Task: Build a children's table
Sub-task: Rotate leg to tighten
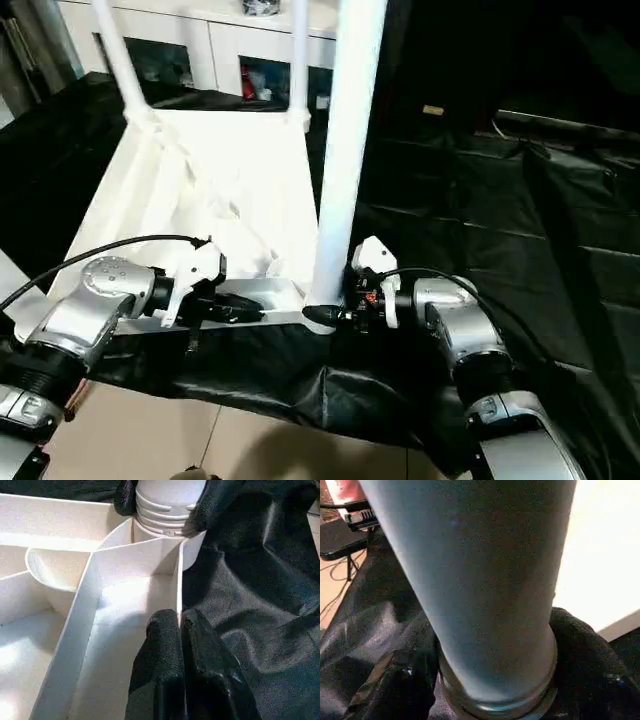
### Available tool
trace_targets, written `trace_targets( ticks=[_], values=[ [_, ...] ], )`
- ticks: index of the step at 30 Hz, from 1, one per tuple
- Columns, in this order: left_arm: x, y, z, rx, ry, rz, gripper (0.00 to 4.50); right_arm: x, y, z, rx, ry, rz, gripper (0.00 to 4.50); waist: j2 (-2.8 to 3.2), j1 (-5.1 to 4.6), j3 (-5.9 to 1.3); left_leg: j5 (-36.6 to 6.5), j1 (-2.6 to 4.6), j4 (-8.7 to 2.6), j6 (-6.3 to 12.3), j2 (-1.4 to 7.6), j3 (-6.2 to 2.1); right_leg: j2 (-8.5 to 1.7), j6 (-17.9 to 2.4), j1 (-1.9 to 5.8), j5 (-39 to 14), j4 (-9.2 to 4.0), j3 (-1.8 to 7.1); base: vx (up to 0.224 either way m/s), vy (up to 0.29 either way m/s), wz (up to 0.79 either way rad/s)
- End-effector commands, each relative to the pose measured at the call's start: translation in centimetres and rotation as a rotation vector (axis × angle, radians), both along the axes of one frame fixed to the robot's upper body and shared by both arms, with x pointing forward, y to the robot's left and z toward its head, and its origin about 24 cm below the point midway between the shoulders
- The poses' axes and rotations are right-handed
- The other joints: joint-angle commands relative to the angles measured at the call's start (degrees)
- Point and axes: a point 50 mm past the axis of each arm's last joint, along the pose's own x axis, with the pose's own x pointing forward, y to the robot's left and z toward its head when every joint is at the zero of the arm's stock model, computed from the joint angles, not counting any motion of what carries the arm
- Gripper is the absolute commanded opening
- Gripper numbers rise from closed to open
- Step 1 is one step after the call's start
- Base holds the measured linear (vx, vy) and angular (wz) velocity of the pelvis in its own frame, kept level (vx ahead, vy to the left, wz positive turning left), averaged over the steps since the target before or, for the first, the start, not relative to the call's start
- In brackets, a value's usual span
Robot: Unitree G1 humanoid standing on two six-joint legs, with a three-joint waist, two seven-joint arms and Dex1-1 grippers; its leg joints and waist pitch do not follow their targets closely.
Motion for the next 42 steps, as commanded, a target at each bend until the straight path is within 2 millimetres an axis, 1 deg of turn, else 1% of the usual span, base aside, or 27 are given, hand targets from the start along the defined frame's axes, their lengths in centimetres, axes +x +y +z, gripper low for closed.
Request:
trace_targets(
  ticks=[1,2,3,4,5,6,7,8,9,10,12,13,14,16,17,18,19,22,25,26,27,29,31,33,36,41,42],
  values=[
    [0.3,-0.9,-0.1,-0.024,-0.022,0.020,0.00,-0.7,0.8,-0.6,0.030,0.043,0.037,2.76,-0.26,-0.05,-3.57,-10.57,0.61,-3.56,2.94,1.57,0.10,-3.21,-13.83,2.79,-8.70,-3.56,2.09,0.000,0.000,0.00],
    [0.5,-1.1,-0.1,-0.029,-0.033,0.042,0.00,-0.7,0.9,-0.8,0.032,0.050,0.020,2.76,-0.28,-0.04,-3.59,-10.63,0.63,-3.56,2.96,1.57,0.11,-3.20,-13.79,2.77,-8.77,-3.57,2.10,0.000,0.000,0.00],
    [1.1,-1.8,-0.1,-0.051,-0.058,0.124,0.00,-0.2,1.3,-1.4,0.014,0.050,-0.083,2.75,-0.26,-0.02,-3.47,-10.97,0.67,-3.63,2.87,1.59,0.12,-3.19,-13.63,2.65,-9.53,-3.72,2.10,0.000,0.000,0.00],
    [1.2,-1.9,-0.1,-0.052,-0.059,0.127,0.00,-0.2,1.3,-1.4,0.013,0.050,-0.088,2.75,-0.32,-0.11,-3.26,-12.23,0.96,-3.74,2.27,1.53,0.17,-3.22,-13.34,2.30,-11.55,-4.05,2.18,0.000,0.000,0.00],
    [1.4,-2.4,-0.1,-0.059,-0.066,0.158,0.00,0.5,1.6,-1.9,-0.014,0.036,-0.199,2.75,-0.34,-0.16,-3.21,-13.19,1.02,-3.82,1.86,1.46,0.07,-3.34,-12.96,2.32,-13.45,-4.21,2.18,0.000,0.000,0.00],
    [1.4,-2.7,-0.2,-0.061,-0.069,0.166,0.00,0.8,1.8,-2.1,-0.029,0.030,-0.257,2.75,-0.30,-0.61,-2.97,-14.79,0.78,-4.13,0.61,1.35,-0.15,-3.52,-11.75,2.43,-17.78,-4.58,2.18,0.000,0.000,0.00],
    [1.6,-3.0,-0.2,-0.059,-0.080,0.177,0.00,1.1,2.0,-2.3,-0.034,0.038,-0.320,2.75,-0.34,-0.89,-2.94,-16.35,0.83,-4.30,-0.35,1.29,-0.40,-3.64,-10.24,2.43,-21.91,-4.87,2.14,-0.054,0.006,-0.07],
    [1.6,-3.2,-0.2,-0.060,-0.084,0.183,0.00,1.2,2.1,-2.4,-0.034,0.037,-0.337,2.74,-0.41,-1.14,-2.90,-16.90,0.79,-4.33,-0.66,1.24,-0.50,-3.61,-9.55,2.41,-23.41,-5.03,2.15,0.000,0.000,0.00],
    [2.0,-4.1,-0.1,-0.069,-0.099,0.220,0.00,1.8,2.9,-2.7,-0.031,0.049,-0.459,2.74,-0.32,-1.29,-2.93,-18.12,1.14,-4.26,-0.79,1.25,-0.52,-3.71,-8.57,2.09,-25.74,-5.41,2.22,0.000,0.000,0.00],
    [2.2,-4.7,-0.1,-0.073,-0.102,0.233,0.00,2.0,3.4,-2.9,-0.034,0.057,-0.514,2.74,-0.28,-1.62,-2.80,-19.06,1.37,-4.24,-1.11,1.15,-0.55,-3.68,-8.07,1.77,-27.66,-5.72,2.23,0.000,0.000,0.00],
    [2.3,-5.1,0.0,-0.069,-0.110,0.240,0.00,2.2,3.8,-3.0,-0.041,0.058,-0.550,2.74,-0.19,-1.94,-2.96,-18.78,1.09,-4.35,-1.17,1.10,-0.77,-3.69,-7.26,2.03,-28.64,-5.82,2.11,0.000,0.000,0.00],
    [2.4,-5.5,0.1,-0.068,-0.114,0.246,0.00,2.4,4.2,-3.1,-0.043,0.074,-0.592,2.74,-0.18,-1.98,-2.91,-19.04,1.22,-4.33,-0.88,1.14,-0.66,-3.56,-7.11,1.75,-28.08,-5.97,2.18,0.000,0.000,0.00],
    [2.5,-5.7,0.1,-0.068,-0.115,0.247,0.00,2.4,4.4,-3.1,-0.042,0.080,-0.602,2.74,-0.06,-2.02,-2.92,-19.27,1.31,-4.33,-0.88,1.16,-0.67,-3.53,-7.31,1.65,-27.65,-5.88,2.22,0.000,0.000,0.00],
    [2.5,-6.0,0.1,-0.069,-0.117,0.249,0.00,2.5,4.8,-3.2,-0.040,0.089,-0.622,2.74,-0.09,-2.12,-3.03,-18.96,1.10,-4.40,-0.74,1.14,-0.69,-3.40,-7.79,1.90,-25.84,-5.70,2.17,0.000,0.000,0.00],
    [2.5,-6.5,0.2,-0.071,-0.116,0.247,0.00,2.6,5.4,-3.0,-0.040,0.075,-0.624,2.74,0.22,-2.07,-3.03,-19.03,1.19,-4.40,-0.68,1.19,-0.64,-3.36,-8.29,1.79,-24.32,-5.61,2.22,0.000,0.000,0.00],
    [2.3,-7.0,0.2,-0.073,-0.114,0.232,0.00,2.7,6.2,-2.7,-0.031,0.022,-0.596,3.30,0.08,-2.19,-3.08,-18.79,1.00,-4.37,-0.71,1.19,-0.56,-3.40,-8.74,1.88,-23.05,-5.48,2.26,0.000,0.000,0.00],
    [2.2,-7.3,0.1,-0.068,-0.112,0.216,0.00,2.8,6.7,-2.4,-0.023,-0.009,-0.578,3.30,0.09,-2.11,-3.14,-18.63,1.05,-4.35,-0.59,1.20,-0.52,-3.40,-9.13,1.88,-22.05,-5.43,2.25,0.000,0.000,0.00],
    [1.9,-7.0,0.0,-0.057,-0.101,0.187,0.00,2.9,6.6,-1.9,0.009,-0.010,-0.545,3.50,0.09,-2.06,-3.23,-17.77,0.93,-4.30,-0.04,1.17,-0.43,-3.27,-10.04,2.11,-19.43,-5.13,2.29,0.000,0.000,0.00],
    [1.6,-5.9,-0.3,-0.031,-0.077,0.150,0.00,2.9,5.8,-1.5,-0.016,-0.051,-0.467,3.92,0.15,-1.96,-3.37,-16.19,0.86,-4.17,0.67,1.20,-0.26,-3.25,-11.33,2.38,-15.52,-4.74,2.33,0.000,0.000,0.00],
    [1.4,-5.7,-0.3,-0.023,-0.071,0.140,0.00,2.8,5.6,-1.5,-0.023,-0.058,-0.438,3.92,-0.04,-1.92,-3.39,-15.94,0.88,-4.14,0.89,1.27,-0.25,-3.28,-11.54,2.39,-14.97,-4.68,2.33,0.000,0.000,0.00],
    [1.4,-5.6,-0.3,-0.021,-0.069,0.137,0.00,2.8,5.6,-1.5,-0.025,-0.060,-0.431,3.92,0.04,-1.84,-3.49,-15.04,0.72,-4.08,1.30,1.29,-0.27,-3.30,-11.96,2.60,-13.41,-4.43,2.31,0.000,0.000,0.00],
    [1.0,-4.6,-0.5,0.003,-0.044,0.096,0.00,2.2,4.8,-1.2,-0.029,-0.076,-0.295,3.92,0.00,-1.78,-3.57,-13.26,0.65,-3.97,1.90,1.27,-0.21,-3.23,-12.77,2.77,-10.46,-4.08,2.30,0.000,0.000,0.00],
    [0.8,-3.8,-0.4,0.015,-0.030,0.067,0.00,1.9,4.1,-1.0,-0.021,-0.071,-0.224,3.92,0.00,-1.66,-3.74,-10.34,0.54,-3.66,3.44,1.30,-0.02,-3.08,-14.54,3.02,-4.35,-3.41,2.27,0.000,0.000,0.00],
    [0.8,-3.4,-0.4,0.017,-0.030,0.047,0.00,1.8,3.7,-0.9,-0.021,-0.068,-0.200,3.92,-0.12,-1.57,-3.76,-8.76,0.53,-3.50,4.55,1.36,0.14,-3.05,-15.63,3.16,-1.53,-3.07,2.21,0.000,0.000,0.00],
    [0.5,-2.5,-0.2,0.028,-0.016,-0.001,0.00,1.3,2.8,-0.7,-0.020,-0.044,-0.108,3.92,-0.27,-1.15,-3.60,-9.16,0.66,-3.50,4.80,1.52,0.27,-3.06,-15.78,3.17,-3.20,-3.22,2.08,0.000,0.000,0.00],
    [0.3,-1.3,-0.1,0.044,0.013,-0.040,0.00,0.5,1.6,-0.7,-0.037,-0.001,-0.002,3.92,-0.31,-0.47,-3.36,-12.15,0.97,-3.73,3.22,1.83,0.34,-3.28,-14.46,2.75,-9.35,-3.65,2.16,0.000,0.000,0.00],
    [0.2,-1.0,0.0,0.049,0.025,-0.058,0.00,0.5,1.2,-0.8,-0.052,0.007,0.006,3.66,-0.37,-0.32,-3.35,-12.52,0.93,-3.76,2.76,1.82,0.32,-3.32,-14.21,2.75,-10.16,-3.65,2.20,0.000,0.000,0.00]
  ],
)
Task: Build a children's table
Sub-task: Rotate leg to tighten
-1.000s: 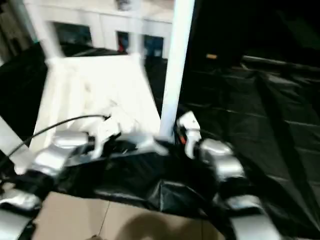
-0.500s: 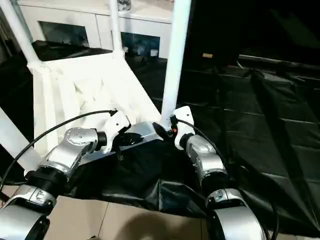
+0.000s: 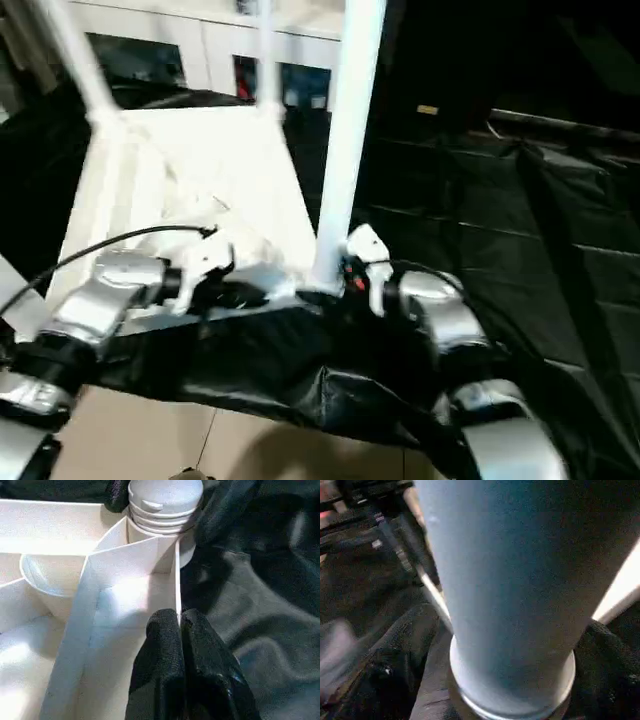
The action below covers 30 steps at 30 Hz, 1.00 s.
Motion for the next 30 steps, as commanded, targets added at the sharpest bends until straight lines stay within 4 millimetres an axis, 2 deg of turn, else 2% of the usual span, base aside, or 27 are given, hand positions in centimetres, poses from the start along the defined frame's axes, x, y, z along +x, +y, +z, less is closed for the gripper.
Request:
trace_targets(
  ticks=[1,4,5,8,10,13,15,17,18,19,21,22,24,25,26,27,29,30],
  values=[
    [-0.6,-0.7,-0.4,0.005,0.036,-0.090,0.00,-0.6,0.1,-0.8,-0.026,0.053,0.055,3.59,0.14,0.01,-3.30,-13.02,0.70,-3.73,2.31,1.78,-0.17,-3.28,-13.82,2.43,-11.05,-3.83,2.11,0.000,0.000,0.00],
    [-0.7,-0.6,-0.4,0.010,0.045,-0.102,0.00,-0.7,0.0,-0.7,-0.018,0.063,0.064,3.40,0.07,0.14,-3.42,-12.52,0.70,-3.77,1.75,1.75,-0.23,-3.27,-13.68,2.51,-10.29,-3.69,2.13,0.000,0.000,0.00],
    [-0.6,-0.6,-0.4,0.009,0.046,-0.102,0.00,-0.7,0.0,-0.6,-0.017,0.065,0.066,3.16,0.06,0.12,-3.44,-12.40,0.68,-3.76,1.74,1.74,-0.23,-3.25,-13.72,2.52,-9.96,-3.64,2.12,0.000,0.000,0.00],
    [-0.6,-0.6,-0.3,0.008,0.046,-0.103,0.00,-0.8,0.1,-0.6,-0.011,0.070,0.078,3.07,-0.01,0.18,-3.56,-11.27,0.64,-3.65,1.95,1.66,-0.19,-3.20,-14.02,2.63,-8.15,-3.47,2.09,0.000,0.000,0.00],
    [-0.5,-0.6,-0.3,0.011,0.035,-0.089,0.00,-0.9,0.2,-0.7,-0.005,0.074,0.081,2.79,-0.04,0.18,-3.57,-11.03,0.63,-3.63,2.09,1.67,-0.17,-3.23,-14.16,2.62,-7.76,-3.44,2.06,0.000,0.000,0.00],
    [-0.3,-0.7,-0.4,0.009,0.023,-0.063,0.00,-1.0,0.3,-0.7,0.008,0.072,0.069,2.75,-0.01,0.24,-3.52,-11.47,0.61,-3.65,1.99,1.67,-0.18,-3.27,-13.91,2.61,-8.76,-3.57,2.09,0.000,0.000,0.00],
    [0.3,-1.4,-0.4,-0.018,-0.004,0.026,0.00,-0.5,0.8,-1.2,0.028,0.065,-0.054,2.73,-0.02,0.24,-3.41,-12.10,0.70,-3.74,1.72,1.71,-0.19,-3.29,-13.69,2.42,-9.84,-3.71,2.11,0.000,0.000,0.00],
    [0.4,-1.5,-0.4,-0.020,-0.007,0.035,0.00,-0.5,0.8,-1.3,0.030,0.066,-0.070,2.72,-0.04,0.08,-3.22,-14.35,0.90,-3.93,0.88,1.62,-0.31,-3.41,-13.10,2.23,-13.35,-4.14,2.16,0.000,0.000,0.00],
    [0.6,-1.9,-0.3,-0.024,-0.015,0.070,0.00,-0.1,1.1,-1.6,0.034,0.075,-0.161,2.72,-0.10,-0.08,-3.18,-15.33,0.79,-4.10,0.41,1.57,-0.49,-3.46,-12.18,2.35,-16.01,-4.36,2.15,0.000,0.000,0.00],
    [0.7,-2.1,-0.3,-0.025,-0.017,0.078,0.00,0.0,1.1,-1.7,0.036,0.076,-0.181,2.72,-0.13,-0.33,-3.05,-16.33,0.77,-4.21,-0.05,1.51,-0.61,-3.52,-11.30,2.21,-18.43,-4.64,2.23,0.000,0.000,0.00],
    [1.1,-3.2,-0.3,-0.025,-0.041,0.140,0.00,0.7,1.9,-2.5,0.032,0.095,-0.363,2.72,-0.11,-0.60,-2.96,-17.26,1.04,-4.33,-0.87,1.48,-0.77,-3.59,-10.14,1.91,-21.65,-5.05,2.29,0.000,0.000,0.00],
    [1.2,-3.4,-0.3,-0.027,-0.043,0.147,0.00,0.8,2.1,-2.6,0.026,0.092,-0.382,2.72,-0.17,-0.89,-2.95,-17.84,0.95,-4.44,-1.37,1.38,-0.95,-3.62,-9.46,1.95,-23.51,-5.18,2.20,0.000,0.000,0.00],
    [1.3,-4.1,-0.3,-0.034,-0.053,0.176,0.00,1.0,2.7,-2.9,0.001,0.081,-0.456,2.72,-0.23,-1.29,-3.00,-18.35,0.79,-4.44,-1.51,1.30,-1.04,-3.61,-8.55,1.97,-24.61,-5.37,2.14,0.000,0.000,0.00],
    [1.5,-4.5,-0.3,-0.035,-0.061,0.194,0.00,1.1,3.1,-3.1,-0.008,0.086,-0.494,2.72,-0.17,-1.60,-2.97,-19.01,1.02,-4.37,-1.45,1.32,-0.97,-3.53,-8.57,1.60,-24.74,-5.50,2.23,0.000,0.000,0.00],
    [1.5,-4.6,-0.3,-0.035,-0.064,0.200,0.00,1.2,3.2,-3.1,-0.011,0.088,-0.504,2.72,-0.20,-1.79,-2.93,-19.29,1.00,-4.38,-1.41,1.26,-0.99,-3.45,-8.53,1.57,-24.96,-5.54,2.19,0.000,0.000,0.00],
    [1.5,-5.5,-0.3,-0.048,-0.068,0.214,0.00,1.4,4.2,-3.1,-0.012,0.066,-0.556,2.72,-0.23,-1.89,-3.03,-19.03,0.86,-4.40,-1.40,1.25,-1.08,-3.54,-8.38,1.76,-25.10,-5.50,2.12,0.000,0.000,0.00],
    [1.5,-6.1,-0.3,-0.059,-0.068,0.224,0.00,1.5,4.8,-3.0,-0.003,0.057,-0.576,2.72,-0.21,-2.01,-2.99,-19.39,0.96,-4.34,-1.15,1.22,-1.01,-3.51,-8.20,1.53,-25.29,-5.69,2.16,0.000,0.000,0.00],
    [1.4,-6.5,-0.3,-0.065,-0.067,0.231,0.00,1.6,5.1,-3.0,0.005,0.057,-0.589,3.27,-0.24,-2.03,-2.99,-19.34,0.93,-4.30,-0.92,1.21,-0.92,-3.46,-8.20,1.52,-24.92,-5.70,2.22,0.000,0.000,0.00]
  ],
)
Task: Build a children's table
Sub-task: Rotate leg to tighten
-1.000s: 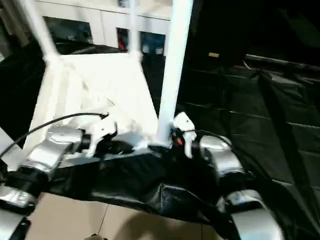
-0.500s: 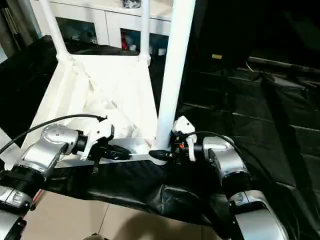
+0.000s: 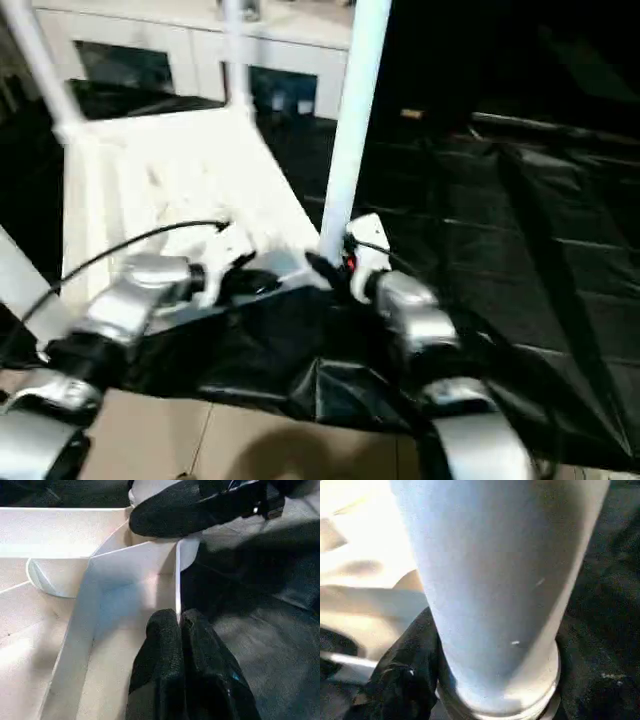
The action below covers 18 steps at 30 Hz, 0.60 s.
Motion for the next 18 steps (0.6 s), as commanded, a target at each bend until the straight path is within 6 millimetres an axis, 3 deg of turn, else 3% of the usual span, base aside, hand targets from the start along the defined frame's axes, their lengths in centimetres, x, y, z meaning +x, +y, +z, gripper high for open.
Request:
trace_targets(
  ticks=[1,4,7,11,17,18],
  values=[
    [-0.3,-3.2,0.5,-0.050,-0.012,-0.069,0.00,-0.9,2.6,-1.4,-0.024,0.071,0.076,3.27,0.13,-0.05,-2.85,-19.16,0.44,-4.26,-0.58,1.24,-0.83,-3.35,-8.53,1.39,-24.13,-5.61,2.06,0.000,0.000,0.00],
    [-0.9,-4.0,0.2,-0.057,-0.002,-0.106,0.00,-1.0,3.5,-0.9,-0.009,0.043,0.142,3.50,0.19,-0.02,-2.96,-18.29,0.19,-4.32,-0.08,1.33,-0.79,-3.21,-9.38,1.60,-20.56,-5.23,2.06,0.000,0.000,0.00],
    [-0.9,-3.2,0.1,-0.042,0.000,-0.112,0.00,-0.7,2.5,-0.7,-0.098,-0.011,0.154,3.83,0.19,0.15,-3.04,-17.13,0.11,-4.23,0.17,1.31,-0.64,-3.21,-10.25,1.74,-17.95,-4.99,2.10,0.000,0.000,0.00],
    [-0.8,-2.2,0.3,-0.031,-0.005,-0.135,0.00,-0.7,1.5,-0.4,-0.102,-0.030,0.234,3.83,0.19,0.25,-3.08,-17.39,0.15,-4.15,0.74,1.29,-0.58,-3.23,-10.56,1.88,-17.38,-4.98,2.14,0.000,0.000,0.00],
    [-1.1,-0.5,0.5,-0.018,0.008,-0.224,0.00,-1.3,0.0,0.4,-0.068,-0.037,0.424,3.83,0.15,0.43,-3.57,-11.32,-0.16,-3.62,3.23,1.26,-0.30,-3.00,-13.86,2.62,-6.02,-3.72,2.09,0.000,0.000,0.00],
    [-1.5,0.4,0.7,-0.022,0.024,-0.281,0.00,-1.8,-0.7,0.7,-0.044,-0.020,0.523,3.83,0.21,0.48,-3.59,-10.23,-0.21,-3.56,3.85,1.32,-0.26,-3.03,-14.49,2.65,-4.00,-3.45,2.08,0.000,0.000,0.00]
  ],
)
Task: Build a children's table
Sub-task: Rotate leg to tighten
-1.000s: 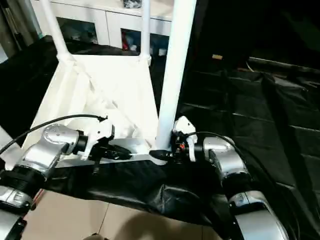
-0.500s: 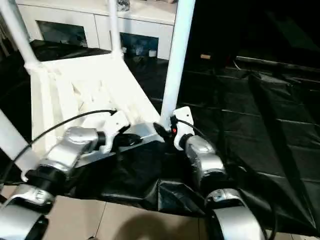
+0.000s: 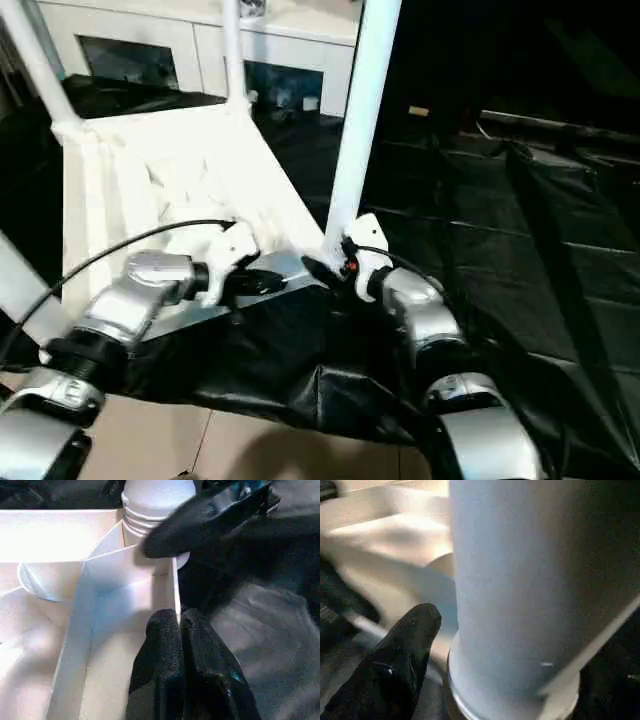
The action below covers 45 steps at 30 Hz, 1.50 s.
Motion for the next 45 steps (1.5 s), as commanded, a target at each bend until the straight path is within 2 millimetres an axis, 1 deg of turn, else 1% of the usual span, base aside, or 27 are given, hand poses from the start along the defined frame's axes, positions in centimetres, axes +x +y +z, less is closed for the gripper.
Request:
trace_targets(
  ticks=[1,3,5,8,11,12,15,16,18,22,26,27,28,30,31,32,34,35,36,37,38,39,40,42,43,44,45],
  values=[
    [-0.9,-0.9,0.0,-0.015,0.018,-0.136,0.00,-1.1,1.0,-0.2,0.015,0.049,0.188,3.83,0.21,0.16,-3.64,-9.93,0.18,-3.22,4.75,1.34,-0.31,-2.96,-14.86,3.15,-3.07,-3.30,2.06,0.000,0.000,0.00],
    [-1.0,0.1,0.0,0.009,0.029,-0.165,0.00,-1.7,0.2,-0.1,0.009,0.085,0.284,3.83,0.40,0.47,-3.50,-9.74,0.25,-3.22,5.01,1.61,-0.12,-2.83,-15.38,3.02,-2.77,-3.18,1.90,0.000,0.000,0.00],
    [-1.0,0.5,0.0,0.015,0.033,-0.166,0.00,-1.9,-0.1,-0.1,0.006,0.098,0.312,3.83,0.38,0.74,-3.40,-10.73,0.45,-3.25,4.58,1.74,-0.04,-2.89,-15.46,2.88,-4.57,-3.34,1.88,0.000,0.000,0.00],
    [-0.9,1.3,0.1,0.026,0.049,-0.180,0.00,-2.5,-0.7,-0.2,-0.005,0.137,0.376,3.83,0.29,1.46,-3.24,-12.48,0.63,-3.42,3.17,1.82,-0.03,-3.11,-14.69,2.72,-8.33,-3.63,1.99,0.000,0.000,0.00],
    [-1.0,1.6,0.1,0.026,0.058,-0.194,0.00,-2.6,-0.7,-0.2,-0.001,0.152,0.391,3.58,0.25,1.74,-3.26,-12.71,0.63,-3.54,2.17,1.83,-0.12,-3.26,-14.02,2.68,-9.66,-3.62,2.06,0.000,0.000,0.00],
    [-1.0,1.7,0.1,0.025,0.058,-0.196,0.00,-2.7,-0.7,-0.2,-0.001,0.154,0.396,3.41,0.24,1.74,-3.32,-12.59,0.63,-3.51,1.97,1.75,-0.11,-3.22,-13.88,2.69,-9.62,-3.62,2.05,0.000,0.000,0.00],
    [-1.0,1.9,0.2,0.026,0.060,-0.200,0.00,-2.7,-0.7,-0.1,-0.005,0.157,0.408,3.30,0.21,1.75,-3.39,-11.76,0.61,-3.46,1.93,1.72,-0.10,-3.21,-13.98,2.72,-8.46,-3.51,2.05,0.000,0.000,0.00],
    [-1.0,2.0,0.2,0.029,0.061,-0.201,0.00,-2.8,-0.7,-0.1,-0.010,0.154,0.409,3.24,0.33,1.80,-3.45,-11.21,0.62,-3.41,1.99,1.74,-0.10,-3.23,-14.21,2.72,-7.62,-3.40,2.04,0.000,0.000,0.00],
    [-0.9,2.0,0.1,0.031,0.060,-0.199,0.00,-2.8,-0.5,-0.2,-0.012,0.150,0.410,2.94,0.31,1.76,-3.43,-11.01,0.57,-3.39,2.15,1.68,-0.05,-3.15,-14.39,2.72,-6.89,-3.37,2.02,0.000,0.000,0.00],
    [-0.9,1.9,0.1,0.030,0.054,-0.189,0.00,-2.8,-0.2,-0.2,0.001,0.146,0.401,2.73,0.37,1.77,-3.39,-11.62,0.60,-3.45,1.93,1.72,-0.09,-3.20,-14.33,2.73,-7.67,-3.44,2.01,0.000,0.000,0.00],
    [-0.5,1.1,0.2,-0.006,0.032,-0.120,0.00,-2.7,0.3,-0.4,0.047,0.140,0.330,2.70,0.43,1.87,-3.30,-12.45,0.70,-3.56,1.43,1.71,-0.13,-3.24,-13.97,2.65,-8.85,-3.64,2.05,0.000,0.000,0.00],
    [-0.3,0.5,0.3,-0.017,0.022,-0.085,0.00,-2.0,0.6,-0.9,0.042,0.135,0.194,2.69,0.44,1.65,-3.04,-14.25,0.76,-3.78,0.68,1.74,-0.20,-3.34,-13.42,2.38,-12.17,-3.94,2.12,0.000,0.000,0.00],
    [-0.3,0.5,0.3,-0.017,0.022,-0.085,0.00,-2.0,0.6,-0.9,0.042,0.135,0.194,2.69,0.44,1.65,-3.04,-14.25,0.76,-3.78,0.68,1.74,-0.20,-3.34,-13.42,2.38,-12.17,-3.94,2.12,0.000,0.000,0.00],
    [-0.1,-0.6,0.3,-0.026,0.010,-0.044,0.00,-1.2,0.9,-1.8,0.000,0.138,0.007,2.69,0.55,1.11,-2.85,-17.86,1.00,-4.10,-1.05,1.48,-0.73,-3.69,-11.26,2.23,-20.45,-4.81,2.11,0.000,0.000,0.00],
    [0.0,-0.9,0.3,-0.028,0.007,-0.036,0.00,-1.1,1.1,-2.0,-0.005,0.141,-0.023,2.69,0.43,0.57,-2.78,-18.44,0.82,-4.27,-1.66,1.46,-0.94,-3.64,-10.20,2.24,-22.63,-4.99,2.14,0.000,0.000,0.00],
    [0.0,-1.3,0.2,-0.033,0.003,-0.026,0.00,-1.0,1.4,-2.1,-0.003,0.144,-0.053,2.69,0.45,0.46,-2.87,-18.36,0.80,-4.26,-1.82,1.41,-1.02,-3.66,-9.88,2.30,-22.94,-5.02,2.11,0.000,0.000,0.00],
    [0.0,-2.4,0.1,-0.047,-0.002,-0.011,0.00,-0.9,2.2,-2.5,-0.008,0.139,-0.123,2.69,0.42,0.21,-2.76,-19.27,0.89,-4.31,-1.73,1.35,-1.04,-3.55,-9.08,2.07,-24.28,-5.32,2.08,0.000,0.000,0.00],
    [0.0,-3.0,0.0,-0.054,-0.003,-0.005,0.00,-0.8,2.6,-2.6,-0.013,0.135,-0.158,2.69,0.48,-0.17,-2.78,-19.83,1.06,-4.16,-1.58,1.30,-0.95,-3.50,-8.98,1.82,-24.43,-5.50,2.18,0.000,0.000,0.00],
    [-0.2,-4.1,-0.2,-0.063,-0.003,0.000,0.00,-0.7,3.6,-2.8,-0.008,0.136,-0.198,2.69,0.47,-0.27,-2.79,-19.91,1.01,-4.18,-1.33,1.24,-1.01,-3.47,-8.76,1.83,-24.87,-5.56,2.15,0.000,0.000,0.00],
    [-0.3,-4.6,-0.2,-0.067,-0.001,0.000,0.00,-0.8,4.1,-2.8,0.000,0.137,-0.197,2.69,0.76,-0.41,-2.80,-19.93,1.10,-4.19,-1.40,1.31,-0.94,-3.43,-8.86,1.67,-24.41,-5.64,2.21,0.000,0.000,0.00],
    [-0.3,-4.7,-0.3,-0.068,-0.001,0.000,0.00,-0.8,4.2,-2.8,0.002,0.137,-0.196,2.69,0.69,-0.43,-2.76,-20.16,1.12,-4.17,-1.34,1.29,-0.95,-3.34,-8.85,1.61,-24.36,-5.67,2.16,0.000,0.000,0.00],
    [-0.5,-5.4,-0.4,-0.073,0.000,0.001,0.00,-0.9,4.9,-2.8,0.007,0.127,-0.184,3.04,0.64,-0.39,-2.83,-20.20,1.02,-4.18,-1.05,1.22,-0.96,-3.27,-8.82,1.78,-24.02,-5.62,2.13,0.000,0.000,0.00],
    [-0.6,-5.6,-0.4,-0.077,0.003,-0.003,0.00,-0.9,5.3,-2.7,0.019,0.125,-0.176,3.38,0.76,-0.42,-2.87,-20.29,1.02,-4.18,-0.93,1.29,-0.92,-3.27,-8.94,1.70,-23.26,-5.57,2.17,0.000,0.000,0.00],
    [-0.6,-5.7,-0.4,-0.078,0.006,-0.006,0.00,-0.9,5.4,-2.3,0.040,0.117,-0.147,3.38,0.89,-0.37,-2.96,-19.97,0.90,-4.18,-0.63,1.30,-0.91,-3.25,-9.40,1.87,-21.69,-5.47,2.20,0.000,0.000,0.00],
    [-0.6,-5.7,-0.4,-0.078,0.006,-0.006,0.00,-0.9,5.4,-2.3,0.039,0.115,-0.144,3.60,0.93,-0.36,-2.98,-19.70,0.91,-4.20,-0.45,1.32,-0.88,-3.13,-9.76,1.85,-20.30,-5.38,2.18,0.000,0.000,0.00],
    [-0.6,-5.3,-0.3,-0.072,0.005,-0.006,0.00,-0.7,5.0,-2.0,0.015,0.080,-0.122,3.60,0.93,-0.36,-2.99,-19.73,0.95,-4.19,-0.40,1.33,-0.83,-3.09,-10.00,1.81,-19.72,-5.33,2.20,0.000,0.000,0.00],
    [-0.6,-5.2,-0.3,-0.071,0.005,-0.006,0.00,-0.7,5.0,-2.0,0.011,0.074,-0.119,3.75,0.88,-0.29,-3.11,-19.23,0.89,-4.15,-0.35,1.33,-0.80,-3.10,-10.42,1.95,-18.28,-5.13,2.18,0.000,0.000,0.00]
  ],
)
